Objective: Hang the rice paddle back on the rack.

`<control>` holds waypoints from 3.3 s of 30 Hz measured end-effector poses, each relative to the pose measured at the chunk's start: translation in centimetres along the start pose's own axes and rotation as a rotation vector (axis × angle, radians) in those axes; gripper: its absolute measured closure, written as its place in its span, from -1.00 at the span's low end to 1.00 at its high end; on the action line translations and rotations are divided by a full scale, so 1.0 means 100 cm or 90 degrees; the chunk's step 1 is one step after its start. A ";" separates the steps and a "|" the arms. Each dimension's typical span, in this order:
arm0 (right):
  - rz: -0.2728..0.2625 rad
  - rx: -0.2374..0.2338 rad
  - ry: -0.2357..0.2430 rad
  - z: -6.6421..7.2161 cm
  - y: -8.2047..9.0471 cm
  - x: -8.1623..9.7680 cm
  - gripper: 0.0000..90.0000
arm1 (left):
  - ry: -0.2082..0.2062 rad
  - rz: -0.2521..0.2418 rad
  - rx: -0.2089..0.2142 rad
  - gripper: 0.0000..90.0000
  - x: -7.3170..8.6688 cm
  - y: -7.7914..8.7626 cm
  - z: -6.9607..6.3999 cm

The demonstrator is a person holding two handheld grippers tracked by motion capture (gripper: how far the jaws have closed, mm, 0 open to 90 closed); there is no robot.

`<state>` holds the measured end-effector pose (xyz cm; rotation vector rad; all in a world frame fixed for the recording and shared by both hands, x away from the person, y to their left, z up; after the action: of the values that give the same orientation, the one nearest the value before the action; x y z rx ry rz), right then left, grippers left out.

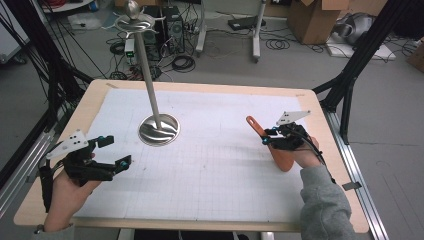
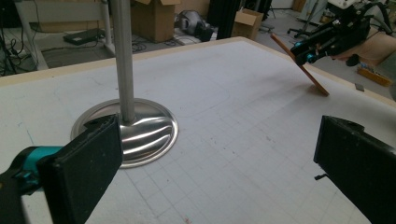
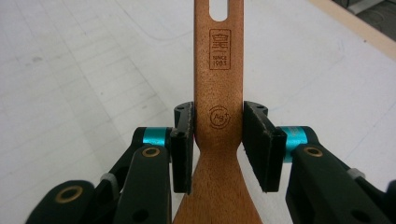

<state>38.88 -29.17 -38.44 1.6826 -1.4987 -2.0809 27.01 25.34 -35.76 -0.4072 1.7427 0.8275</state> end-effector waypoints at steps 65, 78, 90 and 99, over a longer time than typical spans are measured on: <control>-0.249 -0.030 0.001 0.020 0.029 -0.075 0.44 | -0.003 0.002 -0.032 -0.95 0.008 0.013 -0.005; -0.262 -0.035 0.009 0.032 0.026 -0.103 0.44 | 0.007 0.002 -0.035 -0.95 0.008 0.014 -0.007; -0.268 -0.059 0.039 0.045 0.022 -0.133 0.43 | -0.006 0.008 -0.054 -0.95 0.012 0.020 -0.008; -0.268 -0.073 0.051 0.054 0.018 -0.154 0.43 | -0.007 0.011 -0.055 -0.95 0.013 0.020 -0.014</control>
<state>39.86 -17.72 -26.77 2.1531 -1.0483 -2.1989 24.32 25.98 -36.15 -0.4446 1.7066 0.9175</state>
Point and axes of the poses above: each handheld gripper's, and its own axes: y roughly backward along the jaws, x roughly out of its underside, z roughly to its left, the point moved 1 cm from there along -y, roughly forward along the jaws, and after that the axes turned 3 degrees about z, right-handed, at the moved point
